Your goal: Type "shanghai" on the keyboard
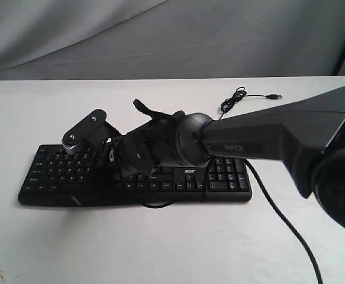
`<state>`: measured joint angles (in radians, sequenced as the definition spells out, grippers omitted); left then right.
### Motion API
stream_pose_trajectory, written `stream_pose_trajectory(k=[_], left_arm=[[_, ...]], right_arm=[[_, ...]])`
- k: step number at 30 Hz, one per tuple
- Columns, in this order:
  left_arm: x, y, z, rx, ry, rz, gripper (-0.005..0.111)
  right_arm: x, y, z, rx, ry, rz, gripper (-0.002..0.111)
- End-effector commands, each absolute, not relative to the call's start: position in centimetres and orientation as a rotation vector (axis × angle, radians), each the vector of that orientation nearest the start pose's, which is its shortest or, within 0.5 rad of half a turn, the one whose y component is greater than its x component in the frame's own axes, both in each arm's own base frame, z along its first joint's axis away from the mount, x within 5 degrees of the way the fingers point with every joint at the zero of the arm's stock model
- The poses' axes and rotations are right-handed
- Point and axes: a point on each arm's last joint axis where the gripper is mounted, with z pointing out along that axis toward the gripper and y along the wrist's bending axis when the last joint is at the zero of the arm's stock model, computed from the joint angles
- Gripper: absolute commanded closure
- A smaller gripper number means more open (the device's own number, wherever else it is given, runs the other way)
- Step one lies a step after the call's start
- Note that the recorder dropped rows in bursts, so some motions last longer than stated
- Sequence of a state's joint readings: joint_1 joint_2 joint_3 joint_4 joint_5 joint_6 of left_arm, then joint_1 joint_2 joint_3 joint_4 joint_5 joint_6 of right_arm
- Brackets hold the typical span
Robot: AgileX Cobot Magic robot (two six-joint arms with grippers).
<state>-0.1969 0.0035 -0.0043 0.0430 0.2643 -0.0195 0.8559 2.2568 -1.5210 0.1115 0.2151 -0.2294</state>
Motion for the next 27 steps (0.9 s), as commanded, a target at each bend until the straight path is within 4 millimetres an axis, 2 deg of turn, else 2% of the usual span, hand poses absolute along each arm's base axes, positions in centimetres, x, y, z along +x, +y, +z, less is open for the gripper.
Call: stream_pose_trajectory(k=[1,6,10,15,27], left_arm=[[5.4,-1.0,19.0,0.185,1.735,-0.124,0.107],[5.4,-1.0,19.0,0.185,1.735,-0.124,0.107],[5.4,-1.0,19.0,0.185,1.735,-0.124,0.107],[5.4,-1.0,19.0,0.185,1.735,-0.124,0.107],[5.4,-1.0,19.0,0.185,1.735,-0.124,0.107]], right_arm=[[31.8,36.4,13.3,-1.157,2.133,0.357,0.108],[32.7,37.4,13.8,-1.16,2.129,0.363,0.108],[33.2,38.2,13.0,-1.188,2.169,0.355,0.108],[33.3,38.3,12.3,-1.191,2.171,0.351,0.108],[33.6,38.5,12.5,-1.155,2.139,0.372,0.108]])
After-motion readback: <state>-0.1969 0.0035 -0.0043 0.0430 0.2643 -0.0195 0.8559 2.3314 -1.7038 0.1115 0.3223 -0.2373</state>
